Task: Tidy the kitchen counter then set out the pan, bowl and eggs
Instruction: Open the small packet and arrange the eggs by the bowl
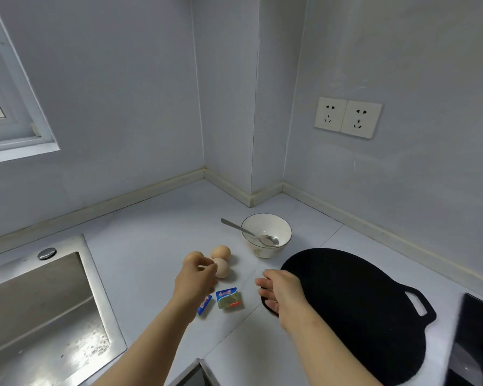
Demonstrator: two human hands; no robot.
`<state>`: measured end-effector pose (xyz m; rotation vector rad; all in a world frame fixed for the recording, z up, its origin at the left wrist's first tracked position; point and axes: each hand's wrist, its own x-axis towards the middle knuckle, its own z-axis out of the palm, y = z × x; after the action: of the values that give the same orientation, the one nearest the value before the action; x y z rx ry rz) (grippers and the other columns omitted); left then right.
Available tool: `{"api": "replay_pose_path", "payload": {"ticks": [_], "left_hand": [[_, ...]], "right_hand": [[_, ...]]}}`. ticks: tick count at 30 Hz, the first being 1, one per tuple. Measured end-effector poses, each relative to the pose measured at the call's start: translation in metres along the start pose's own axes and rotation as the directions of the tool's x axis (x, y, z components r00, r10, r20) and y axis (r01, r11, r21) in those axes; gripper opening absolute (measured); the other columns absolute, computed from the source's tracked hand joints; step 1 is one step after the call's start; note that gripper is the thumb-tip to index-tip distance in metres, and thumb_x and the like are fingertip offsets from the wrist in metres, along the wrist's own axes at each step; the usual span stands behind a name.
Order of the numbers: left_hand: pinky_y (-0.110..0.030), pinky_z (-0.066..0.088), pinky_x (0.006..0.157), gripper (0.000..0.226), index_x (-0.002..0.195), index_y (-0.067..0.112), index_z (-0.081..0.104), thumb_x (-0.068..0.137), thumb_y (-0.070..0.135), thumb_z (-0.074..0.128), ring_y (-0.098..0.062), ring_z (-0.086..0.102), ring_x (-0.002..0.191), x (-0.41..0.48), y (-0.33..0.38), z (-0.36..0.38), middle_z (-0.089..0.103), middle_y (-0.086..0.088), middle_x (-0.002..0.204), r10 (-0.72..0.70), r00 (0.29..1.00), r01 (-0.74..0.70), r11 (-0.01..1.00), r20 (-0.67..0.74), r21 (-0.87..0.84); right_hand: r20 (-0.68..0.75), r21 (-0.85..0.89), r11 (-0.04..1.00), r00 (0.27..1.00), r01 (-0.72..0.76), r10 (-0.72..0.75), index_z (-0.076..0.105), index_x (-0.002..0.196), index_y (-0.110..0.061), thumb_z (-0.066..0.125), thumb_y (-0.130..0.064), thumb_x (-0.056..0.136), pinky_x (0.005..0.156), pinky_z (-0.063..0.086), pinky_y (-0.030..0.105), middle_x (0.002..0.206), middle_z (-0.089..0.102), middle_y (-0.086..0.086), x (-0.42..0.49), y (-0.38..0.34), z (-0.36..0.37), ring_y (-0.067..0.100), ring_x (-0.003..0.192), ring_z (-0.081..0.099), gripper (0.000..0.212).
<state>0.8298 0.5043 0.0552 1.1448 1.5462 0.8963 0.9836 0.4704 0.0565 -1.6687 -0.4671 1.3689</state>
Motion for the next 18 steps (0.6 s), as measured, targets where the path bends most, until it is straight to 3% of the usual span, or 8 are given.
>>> {"api": "replay_pose_path", "payload": {"ticks": [7,9,13,18], "left_hand": [[-0.025,0.052,0.07,0.006,0.089,0.013,0.056,0.092,0.012,0.051,-0.014,0.059,0.073,-0.014,0.045,0.072,0.056,-0.003,0.084,0.027,0.98,-0.026,1.0,0.197,-0.008],[-0.027,0.051,0.071,0.005,0.089,0.012,0.056,0.092,0.013,0.052,-0.014,0.054,0.073,-0.015,0.048,0.088,0.053,-0.002,0.08,0.029,0.981,-0.031,0.999,0.191,0.007],[-0.022,0.034,0.055,0.002,0.091,0.012,0.054,0.09,0.013,0.052,-0.012,0.042,0.063,-0.011,0.044,0.113,0.047,-0.002,0.078,0.049,0.994,-0.058,0.994,0.101,0.09],[-0.026,0.042,0.068,0.002,0.091,0.016,0.051,0.09,0.015,0.053,-0.014,0.049,0.075,-0.005,0.035,0.13,0.052,-0.002,0.087,-0.002,0.98,-0.027,0.99,0.2,0.14]], "right_hand": [[-0.08,0.086,0.996,0.997,0.022,-0.015,0.058,0.103,-0.012,0.053,-0.016,0.094,0.061,0.045,0.026,0.091,0.067,0.006,-0.004,-0.021,-0.07,0.016,0.078,0.06,0.011],[-0.089,0.106,0.994,0.996,-0.011,0.02,0.058,0.102,-0.01,0.053,-0.015,0.094,0.065,0.046,0.029,0.094,0.067,0.008,-0.007,-0.02,-0.085,0.019,0.083,0.06,0.011],[-0.139,0.104,0.993,0.988,-0.059,0.073,0.057,0.101,-0.008,0.053,-0.014,0.094,0.08,0.048,0.034,0.104,0.065,0.01,0.001,-0.016,-0.103,0.023,0.095,0.061,0.009],[-0.24,0.093,0.993,0.966,-0.077,0.097,0.058,0.101,-0.003,0.054,-0.011,0.093,0.09,0.048,0.039,0.103,0.061,0.014,0.013,-0.009,-0.12,0.026,0.096,0.059,0.012]]}}
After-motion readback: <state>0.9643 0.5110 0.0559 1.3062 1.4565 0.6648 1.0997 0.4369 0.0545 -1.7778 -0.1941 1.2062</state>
